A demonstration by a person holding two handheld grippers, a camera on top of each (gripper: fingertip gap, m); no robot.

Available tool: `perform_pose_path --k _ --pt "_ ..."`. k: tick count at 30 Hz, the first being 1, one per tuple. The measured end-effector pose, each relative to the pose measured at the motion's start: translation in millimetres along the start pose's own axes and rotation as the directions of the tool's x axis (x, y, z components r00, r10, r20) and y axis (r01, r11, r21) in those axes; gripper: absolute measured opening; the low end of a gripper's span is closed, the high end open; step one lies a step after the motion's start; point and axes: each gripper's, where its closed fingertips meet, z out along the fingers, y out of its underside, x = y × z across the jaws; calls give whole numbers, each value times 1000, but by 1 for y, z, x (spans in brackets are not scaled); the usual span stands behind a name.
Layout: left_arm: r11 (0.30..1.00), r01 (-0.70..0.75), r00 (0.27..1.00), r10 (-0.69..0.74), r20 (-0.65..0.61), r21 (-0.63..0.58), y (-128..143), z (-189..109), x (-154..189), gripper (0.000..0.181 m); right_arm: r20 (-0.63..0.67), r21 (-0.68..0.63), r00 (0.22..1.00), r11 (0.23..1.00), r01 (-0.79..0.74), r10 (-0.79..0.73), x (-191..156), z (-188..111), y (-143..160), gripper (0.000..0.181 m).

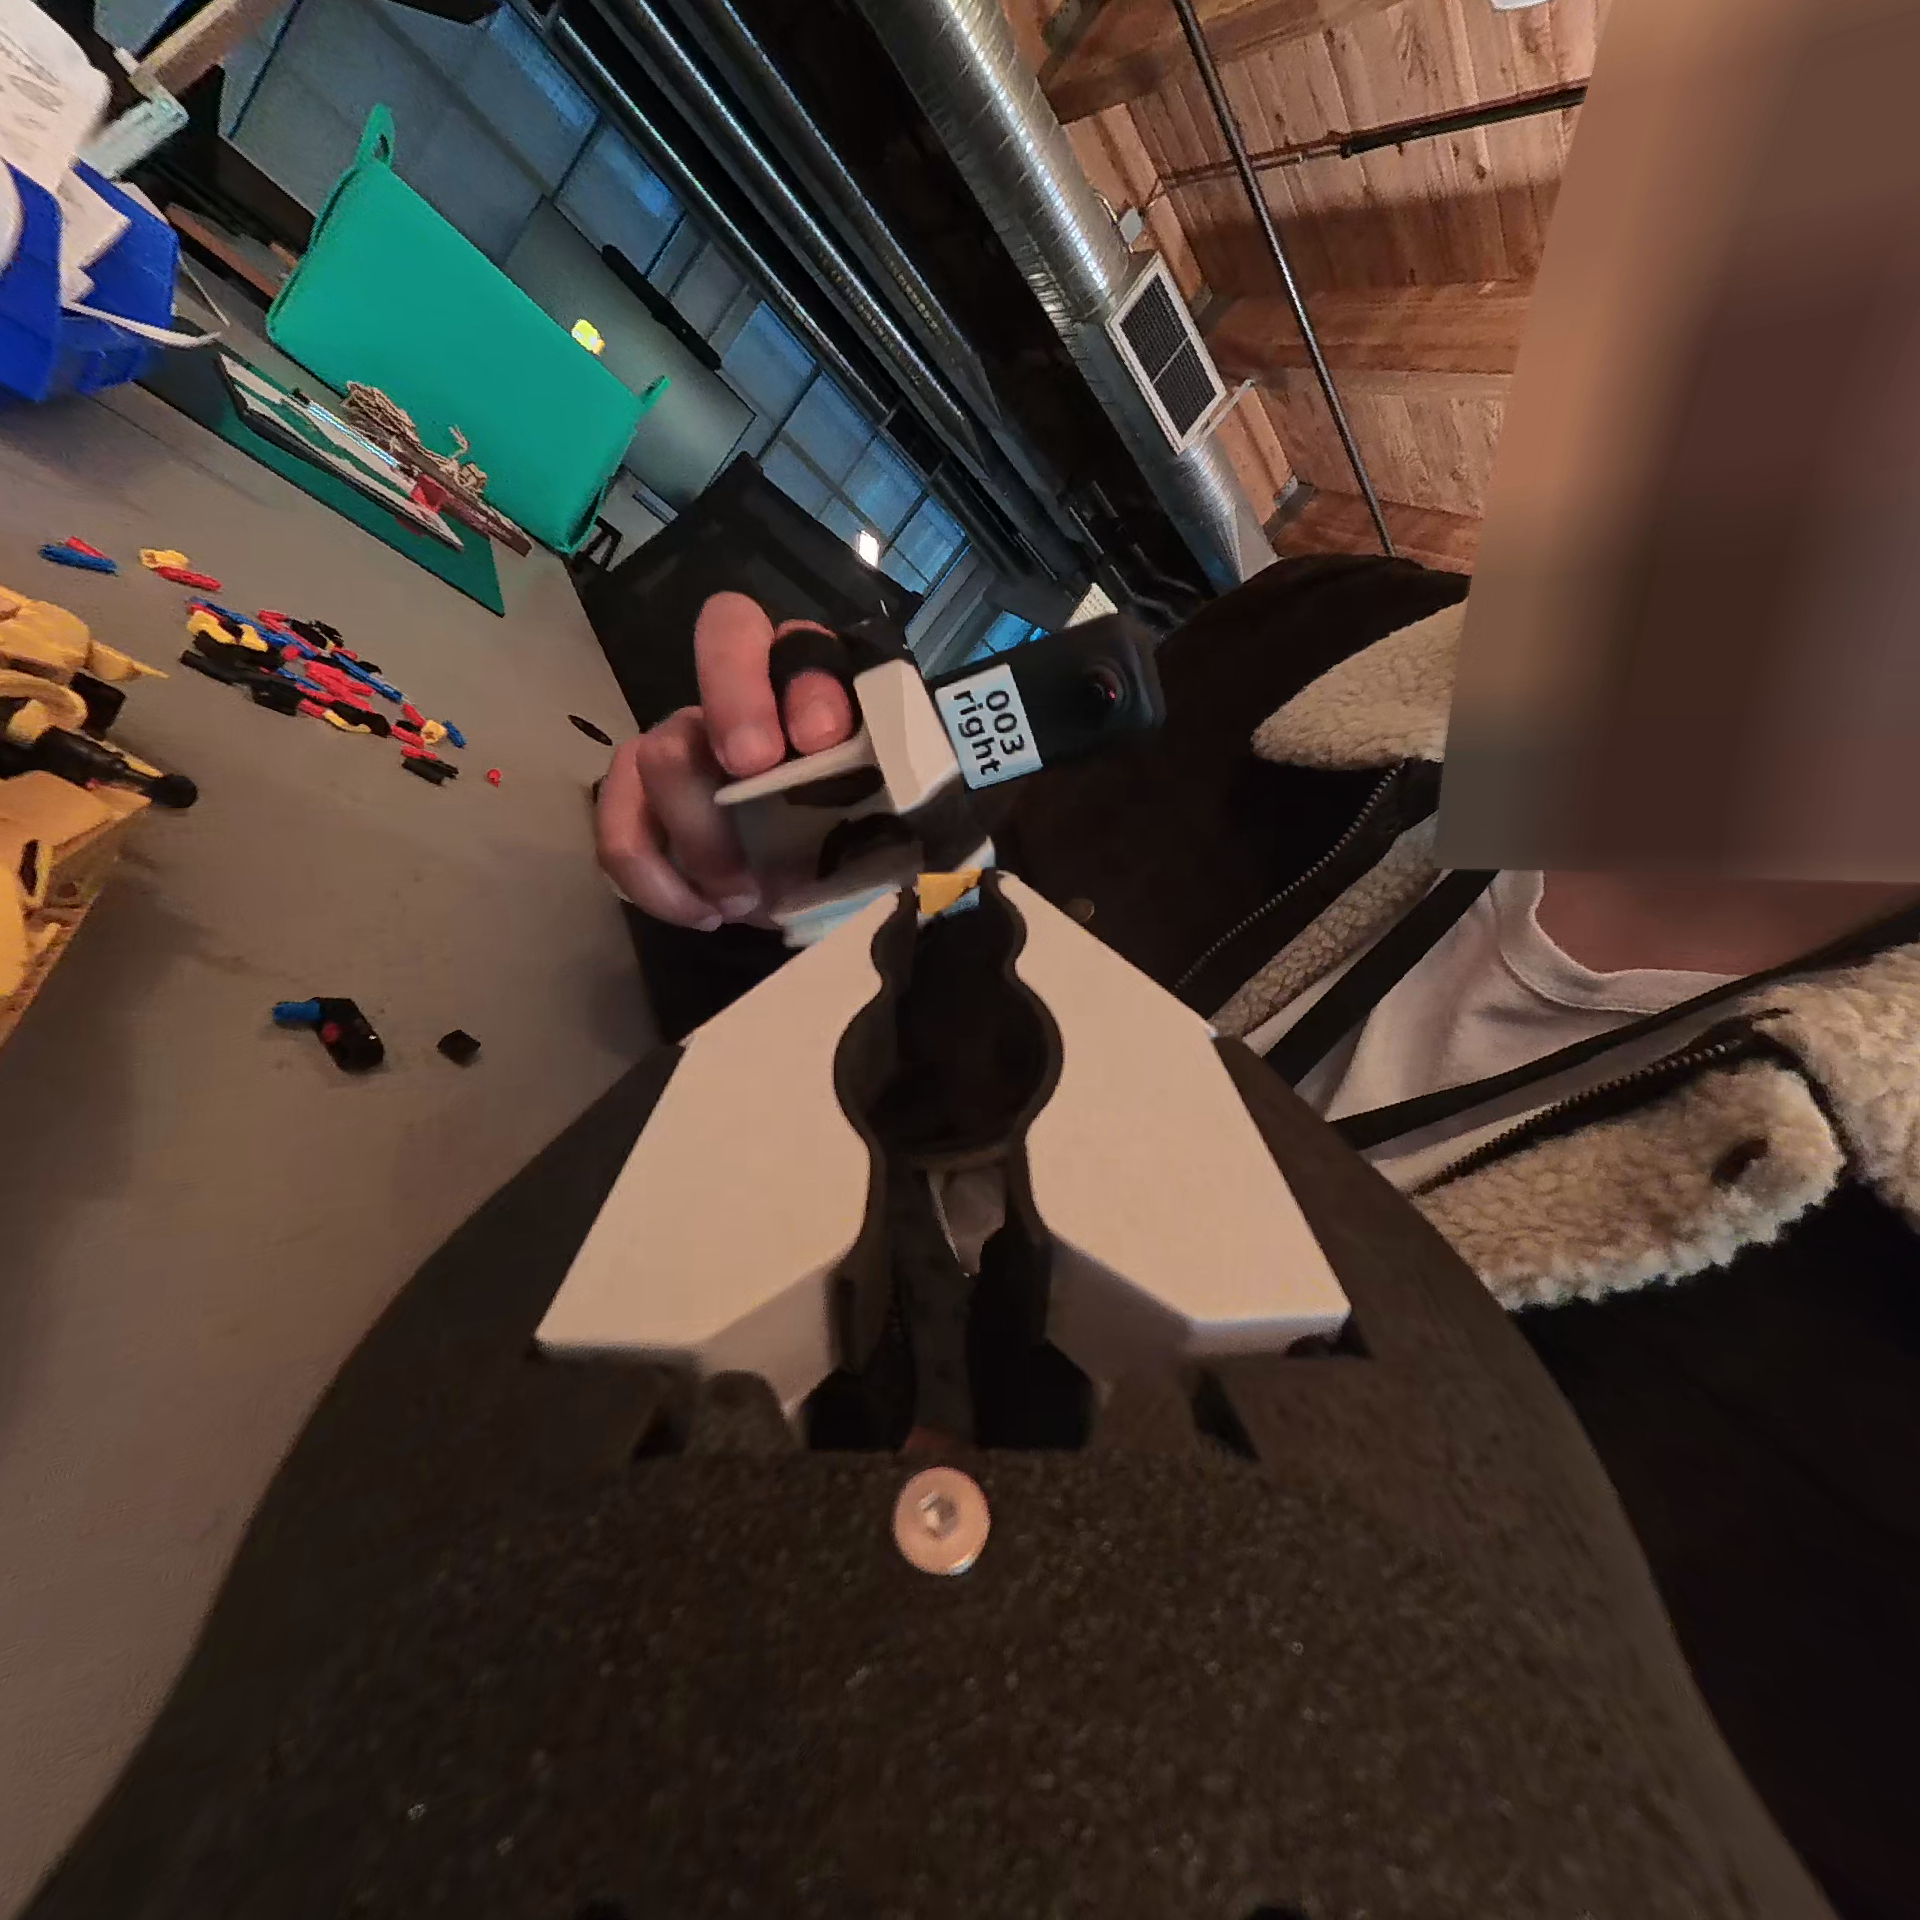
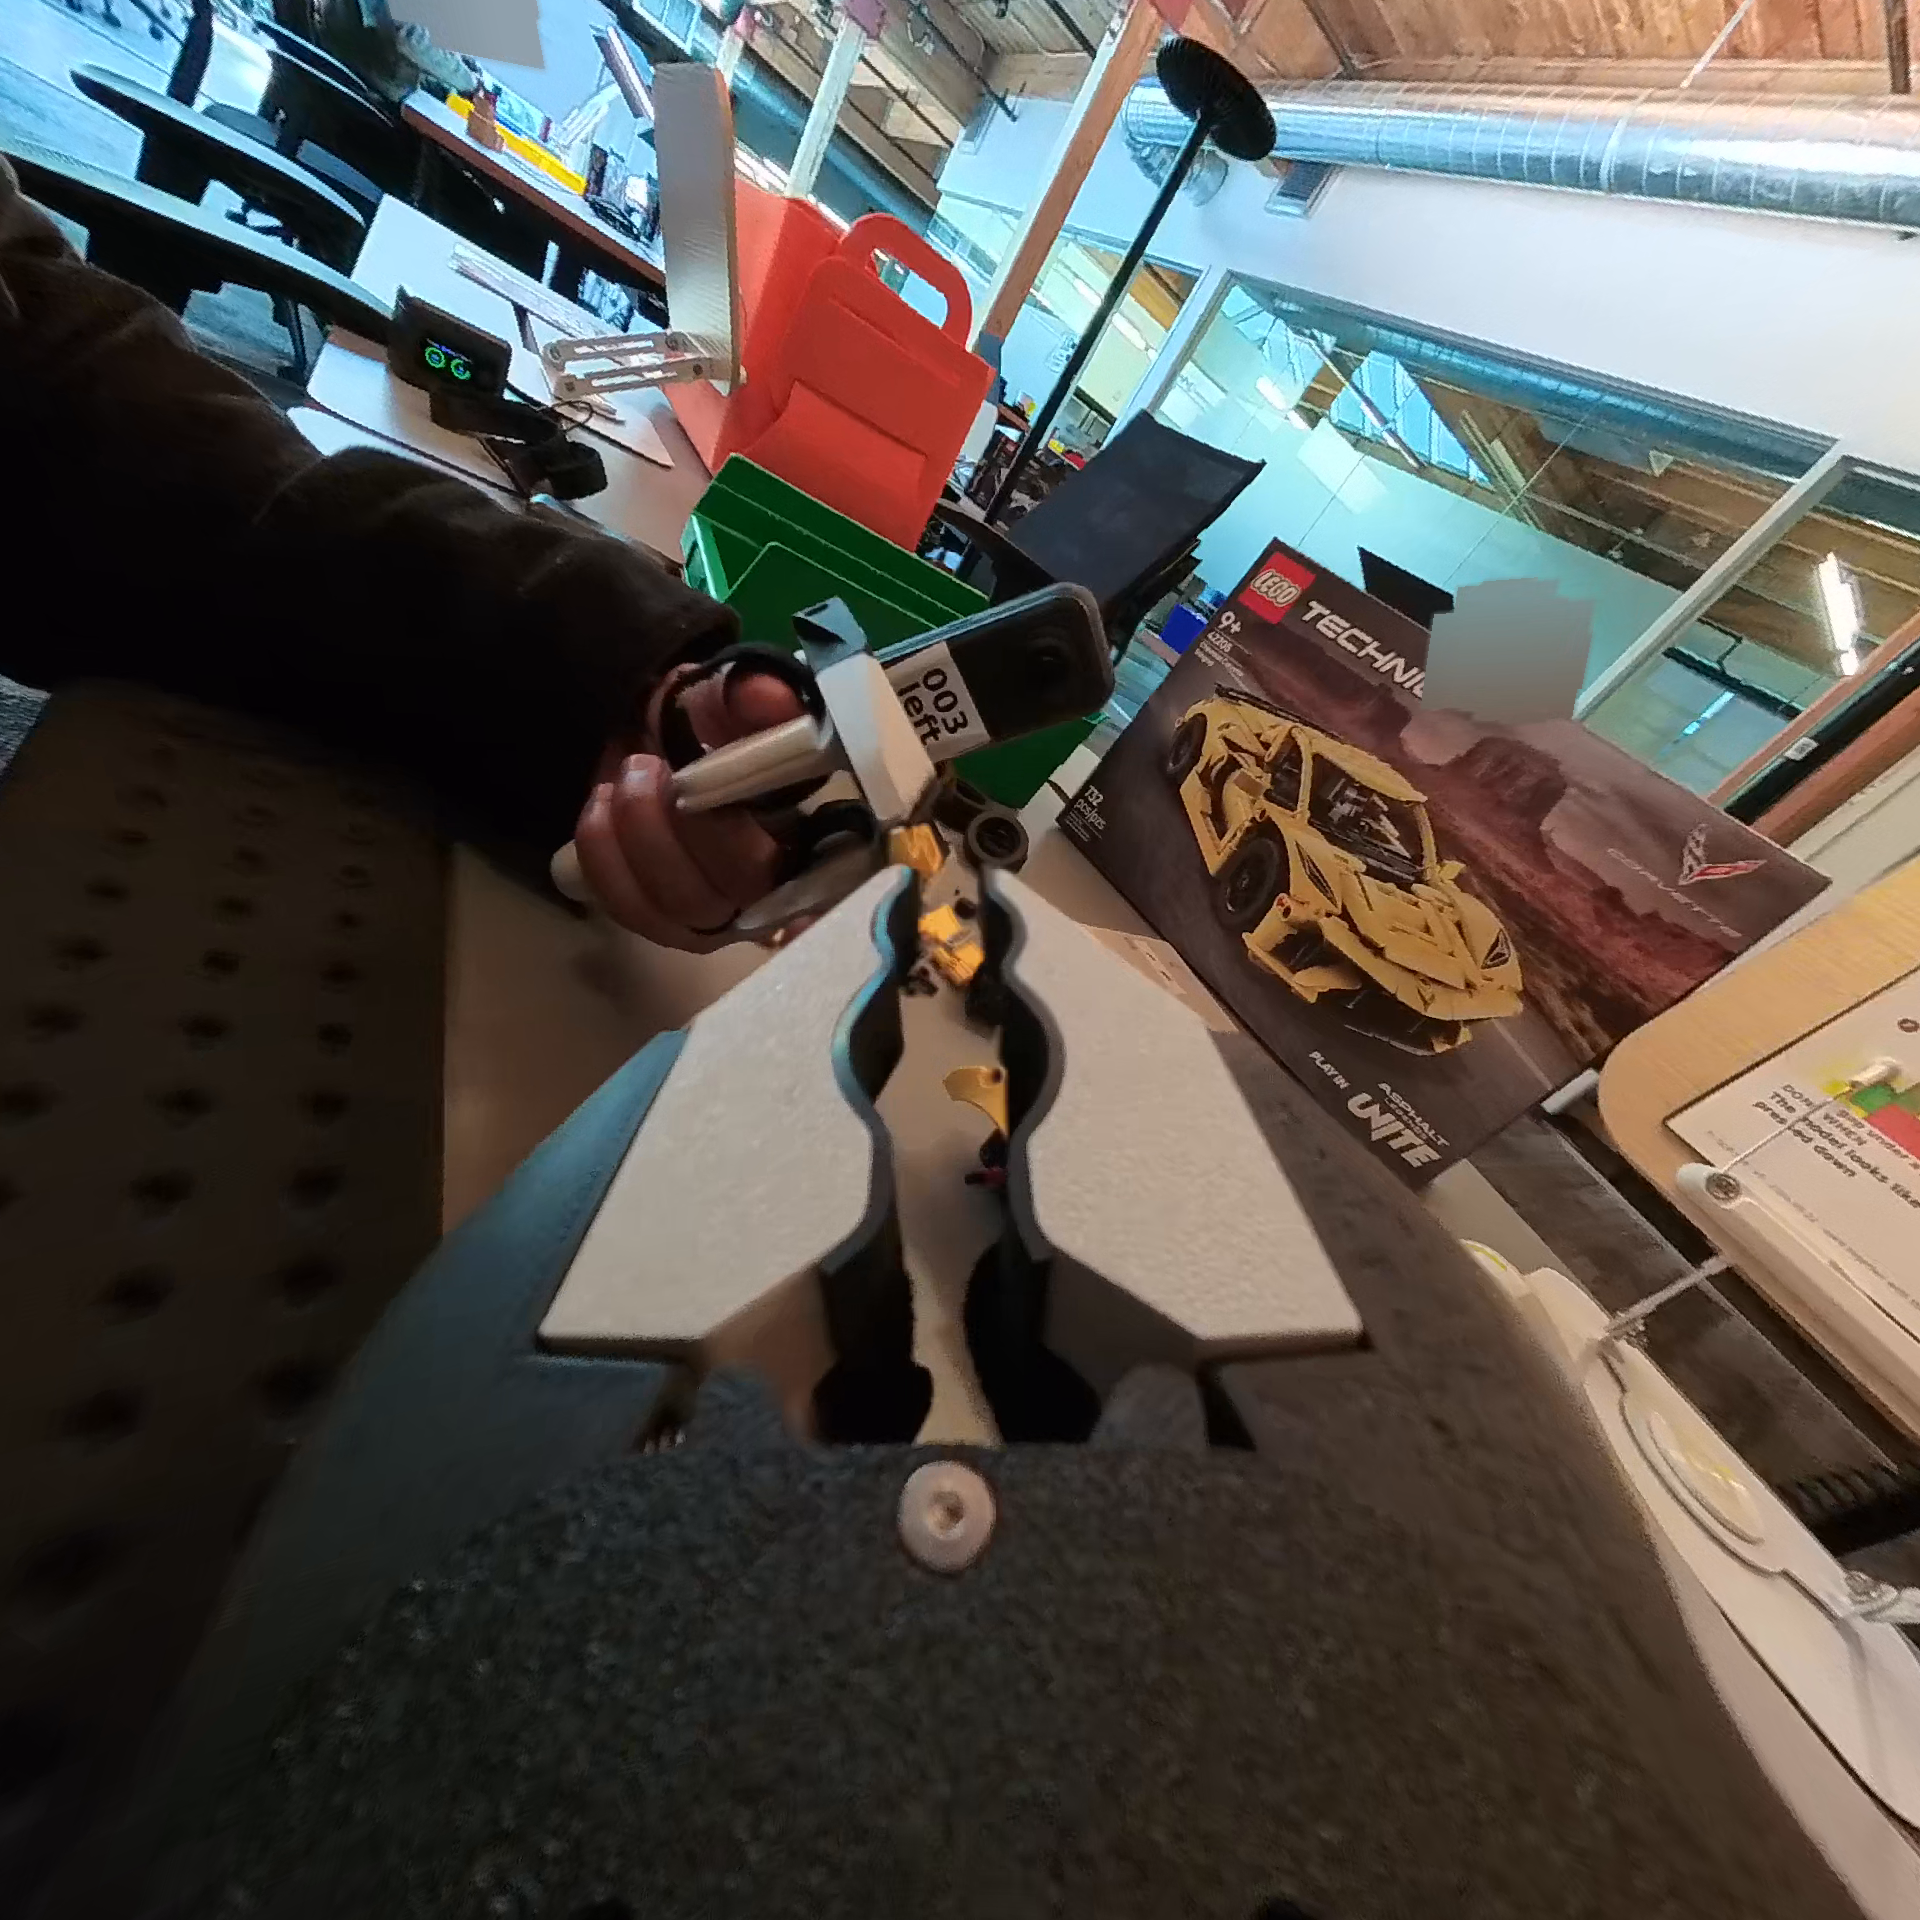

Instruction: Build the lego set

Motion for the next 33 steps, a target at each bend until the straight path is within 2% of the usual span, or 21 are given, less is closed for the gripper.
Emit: perform_pose_path --k 1,4,7,11,14,16,19,27,33 --pt "1000 -2 1000 2 6 10 -2 -1 -1 11 22 2 1000 1000 -6 6 -3 0 -1 14" --pt "1000 8 1000 -8 -5 25 -5 -3 1 11 40 -11 999 1000 6 -5 -9 3 1 14" --pt "1000 8 1000 -8 -7 9 -1 0 1 11 3 -21 998 998 56 -56 -7 5 2 2" --pt "999 22 999 -23 29 24 -4 -2 -7 11 -27 -79 997 994 75 -77 -2 7 10 2" --pt "994 -106 971 96 218 35 -10 -5 -30 18 -89 -216 983 967 138 -160 10 7 29 2" --pt "970 -239 896 236 376 -40 -8 -9 -48 28 -81 -320 970 928 192 -229 13 8 45 2" --pt "940 -318 821 338 460 -123 -4 -8 -60 29 -107 -404 940 878 258 -325 19 7 57 1" --pt "929 -334 776 368 512 -162 -2 -10 -70 29 -89 -460 904 822 335 -418 19 7 67 1" --pt "932 -322 782 360 509 -164 -2 -12 -70 28 -79 -448 888 812 373 -452 14 9 69 1"
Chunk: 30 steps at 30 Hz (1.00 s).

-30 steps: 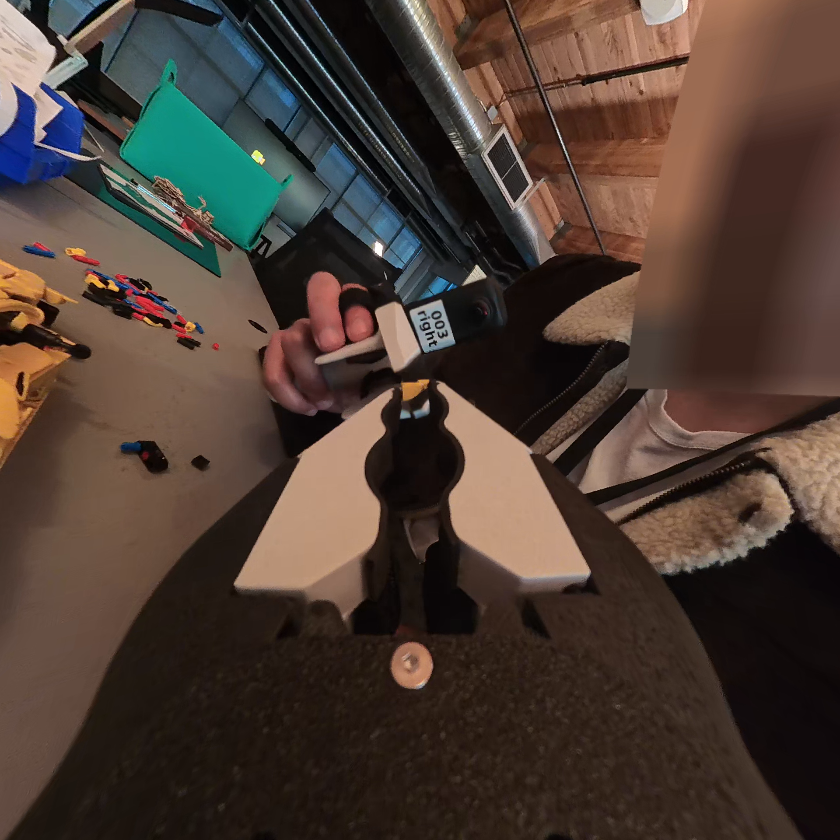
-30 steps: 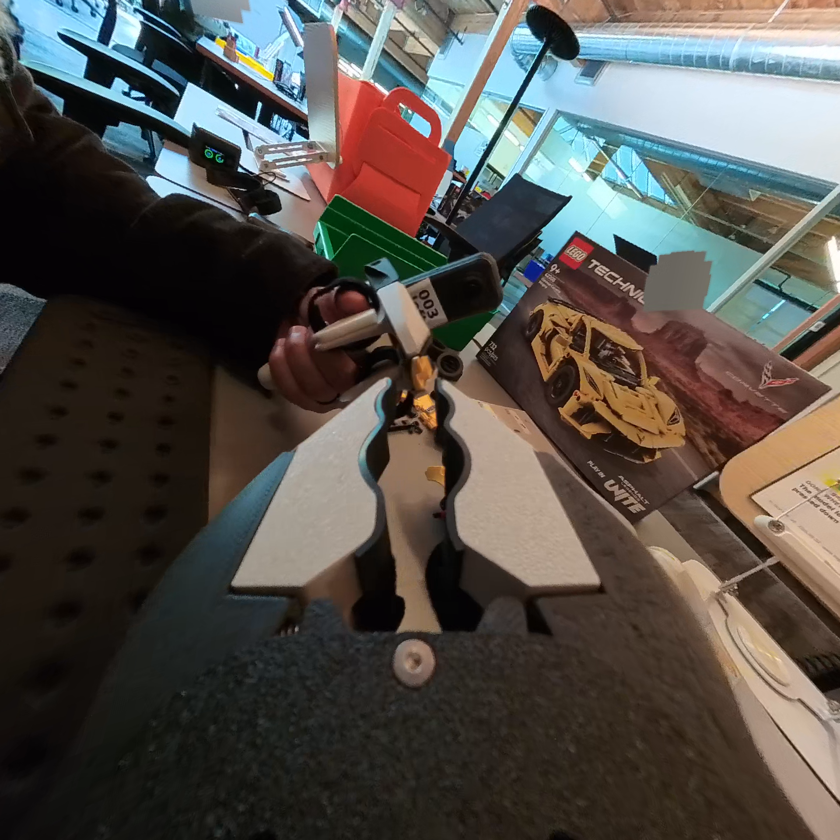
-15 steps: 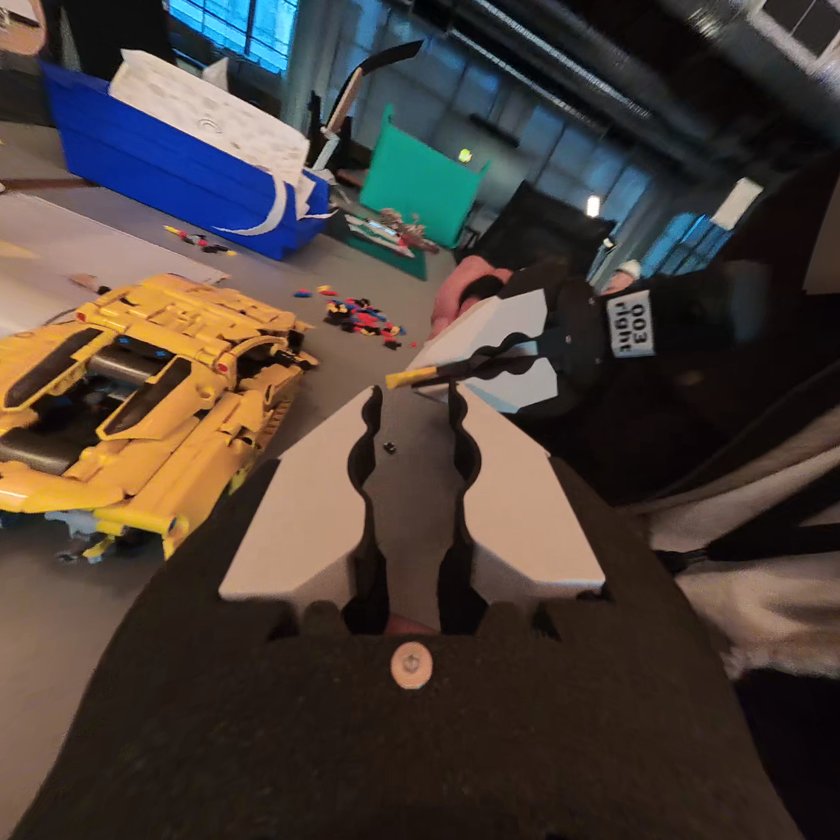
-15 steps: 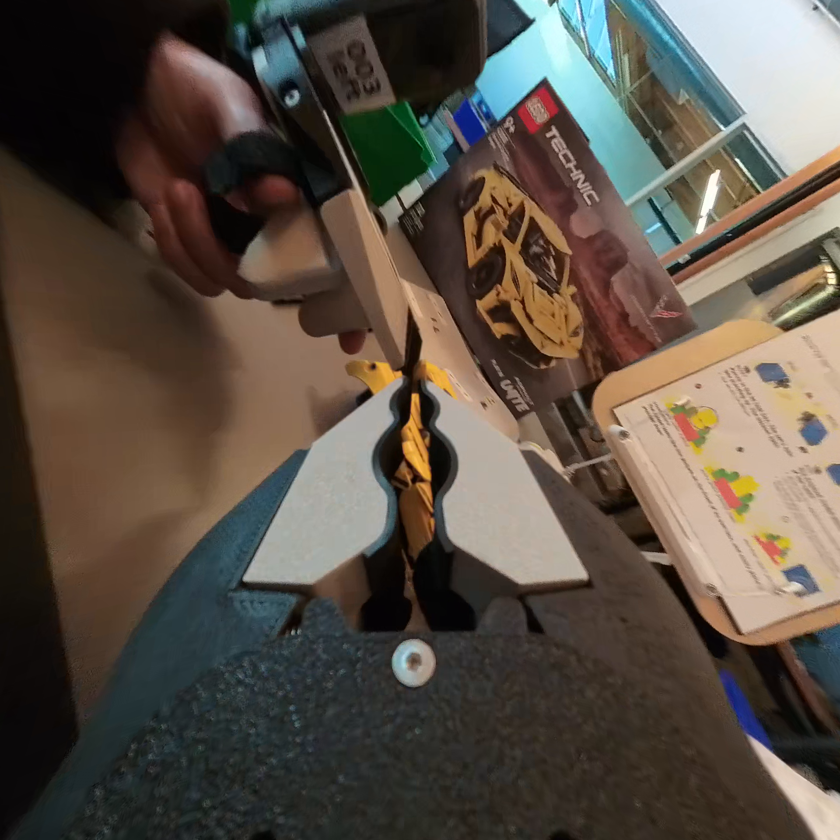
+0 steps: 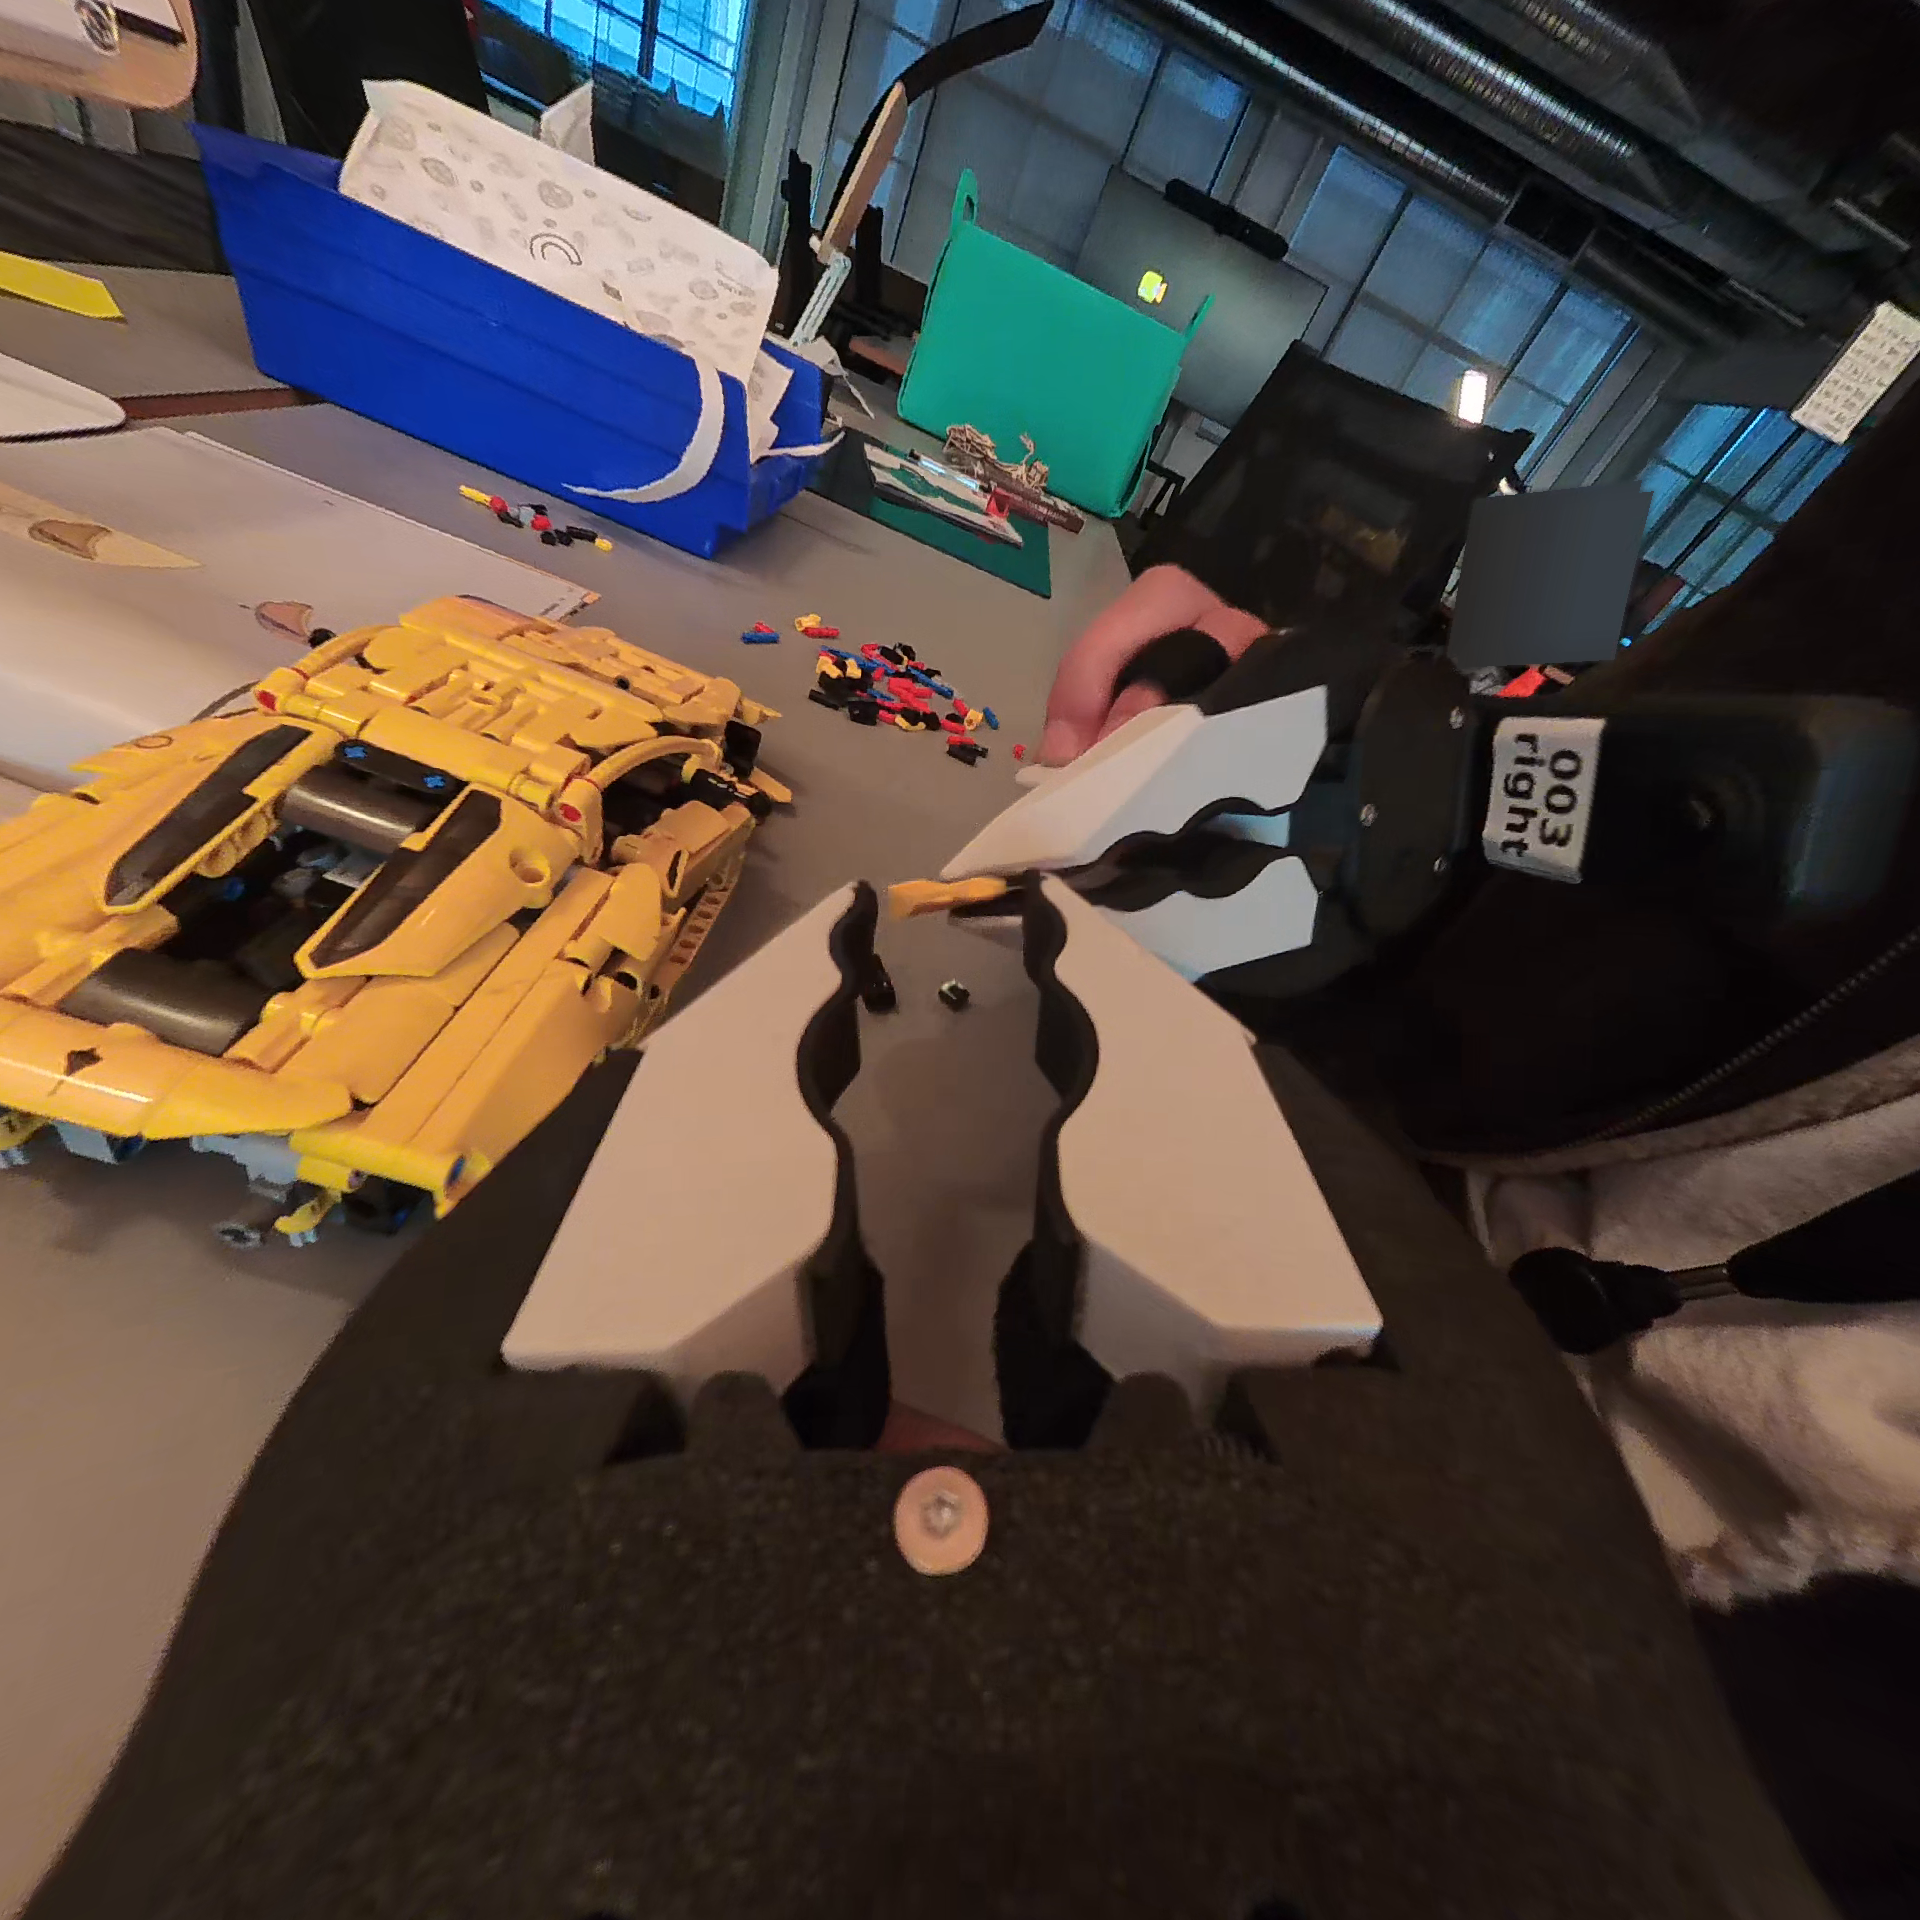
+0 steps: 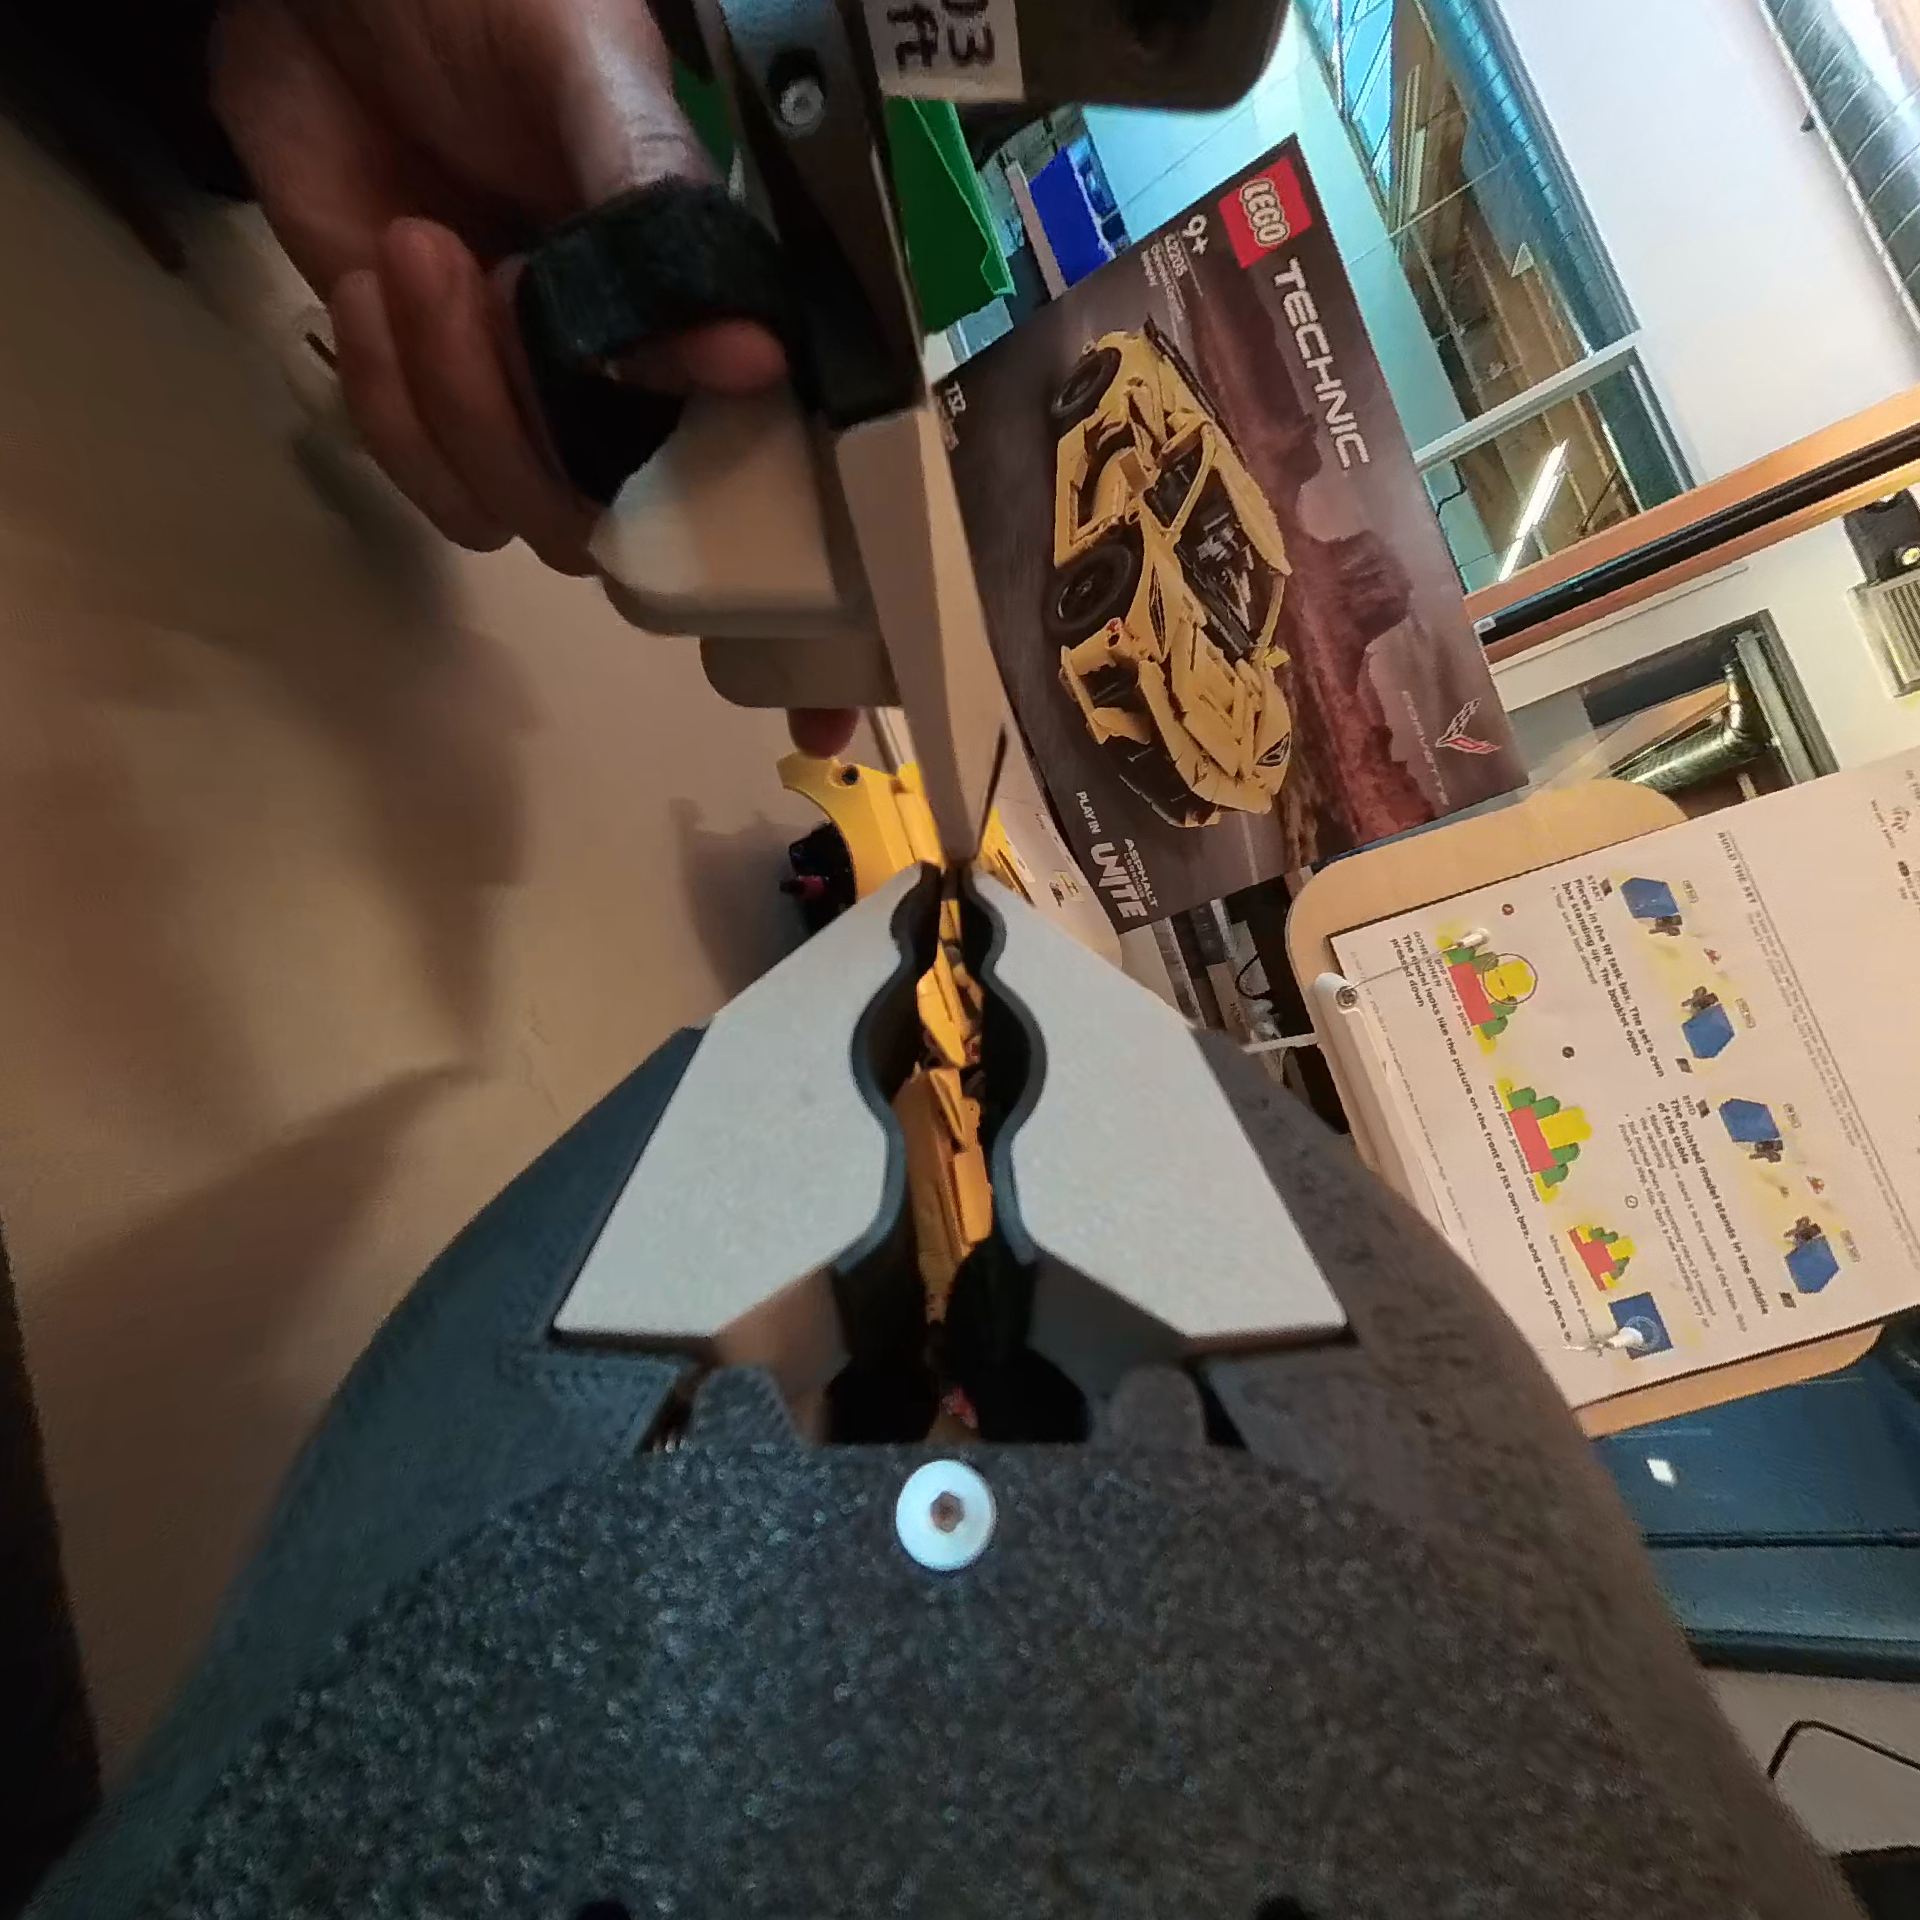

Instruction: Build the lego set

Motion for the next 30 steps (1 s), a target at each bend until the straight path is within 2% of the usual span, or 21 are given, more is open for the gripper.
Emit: perform_pose_path --k 8,12,14,17,20,21,24,27,30 --pt "998 -57 998 57 1 -1 0 -1 2 21 -18 13 1000 1000 -9 9 -1 -1 -2 1" --pt "997 -70 997 70 -28 12 -1 -2 7 21 60 62 982 981 -184 180 0 -4 -7 3" --pt "998 -63 997 64 -50 31 -4 -4 10 21 119 103 947 945 -309 297 4 -9 -13 12" --pt "996 -10 993 20 -118 84 -14 -10 18 20 239 156 856 852 -500 459 13 -19 -20 23" --pt "983 124 963 -87 -254 135 -27 -18 30 21 357 209 770 758 -618 529 19 -29 -29 27" --pt "975 168 949 -121 -290 143 -31 -20 32 20 336 232 789 766 -599 515 22 -30 -30 27" --pt "951 281 897 -213 -386 127 -34 -23 39 20 244 252 891 862 -440 384 17 -24 -36 23" --pt "935 337 866 -262 -426 110 -34 -22 41 20 239 272 900 865 -421 364 14 -23 -44 26" --pt "932 348 861 -276 -426 99 -32 -20 41 20 206 286 915 873 -395 347 18 -24 -44 18"
